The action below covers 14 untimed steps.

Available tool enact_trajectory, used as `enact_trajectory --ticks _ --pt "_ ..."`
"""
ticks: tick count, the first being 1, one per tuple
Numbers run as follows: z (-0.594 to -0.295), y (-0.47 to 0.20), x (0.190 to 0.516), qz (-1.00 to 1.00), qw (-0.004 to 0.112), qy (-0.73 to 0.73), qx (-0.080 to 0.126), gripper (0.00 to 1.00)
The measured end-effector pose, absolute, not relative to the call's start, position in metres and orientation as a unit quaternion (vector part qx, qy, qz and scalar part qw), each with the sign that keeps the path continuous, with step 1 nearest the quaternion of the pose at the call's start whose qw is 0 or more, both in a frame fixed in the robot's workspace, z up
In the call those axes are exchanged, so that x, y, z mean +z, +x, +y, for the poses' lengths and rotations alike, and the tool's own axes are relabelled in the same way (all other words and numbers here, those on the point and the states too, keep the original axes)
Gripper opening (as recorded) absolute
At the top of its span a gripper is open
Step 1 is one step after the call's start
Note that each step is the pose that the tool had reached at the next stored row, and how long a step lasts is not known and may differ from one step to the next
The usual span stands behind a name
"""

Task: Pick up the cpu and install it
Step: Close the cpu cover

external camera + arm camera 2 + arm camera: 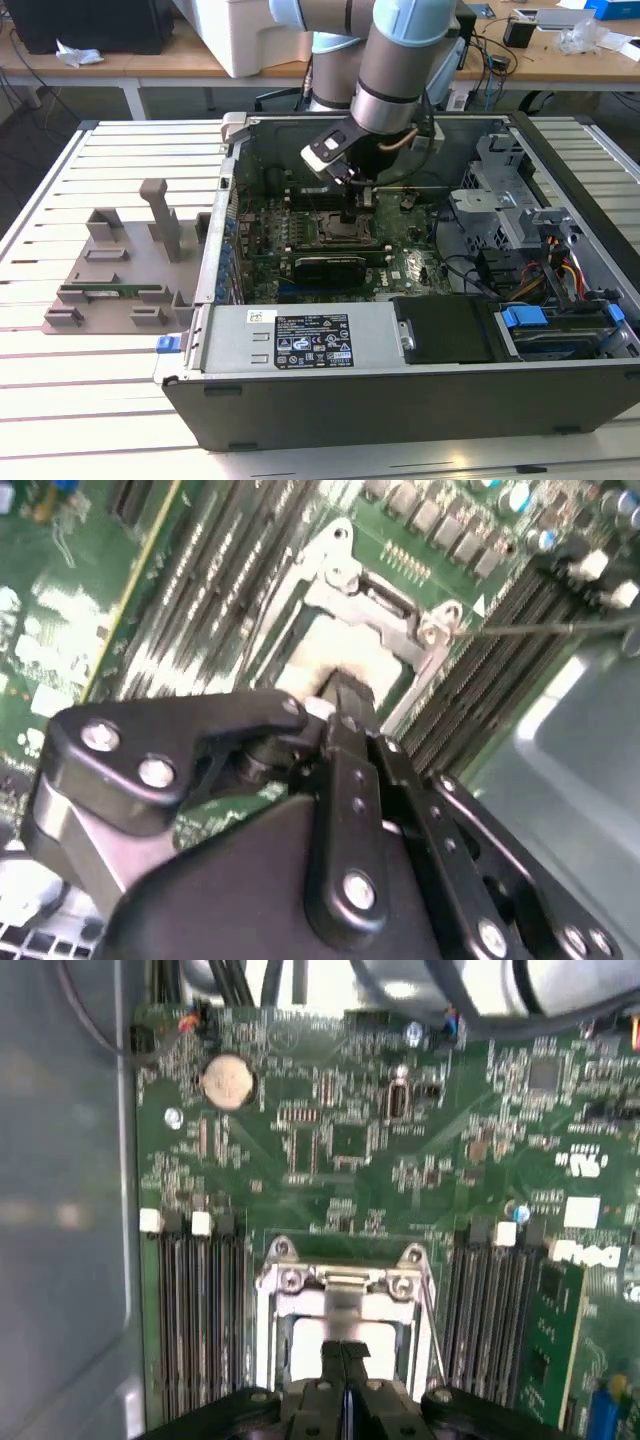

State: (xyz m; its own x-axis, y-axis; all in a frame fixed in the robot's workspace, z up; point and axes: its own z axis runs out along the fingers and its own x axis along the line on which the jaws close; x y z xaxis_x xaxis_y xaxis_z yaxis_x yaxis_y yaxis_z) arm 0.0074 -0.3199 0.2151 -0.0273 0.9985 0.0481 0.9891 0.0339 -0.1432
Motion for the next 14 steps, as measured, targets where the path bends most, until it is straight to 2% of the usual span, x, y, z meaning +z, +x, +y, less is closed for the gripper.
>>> enact_trajectory --ticks 8,9,11,14 --pt "-0.32 0.008 0.261 -0.716 0.067 -0.694 0.035 0.11" --pt "-0.32 0.008 0.278 -0.716 0.067 -0.694 0.035 0.11" --pt "-0.32 0.008 0.292 -0.716 0.067 -0.694 0.035 0.11" --pt "-0.32 0.008 0.292 -0.716 0.068 -0.694 0.034 0.11"
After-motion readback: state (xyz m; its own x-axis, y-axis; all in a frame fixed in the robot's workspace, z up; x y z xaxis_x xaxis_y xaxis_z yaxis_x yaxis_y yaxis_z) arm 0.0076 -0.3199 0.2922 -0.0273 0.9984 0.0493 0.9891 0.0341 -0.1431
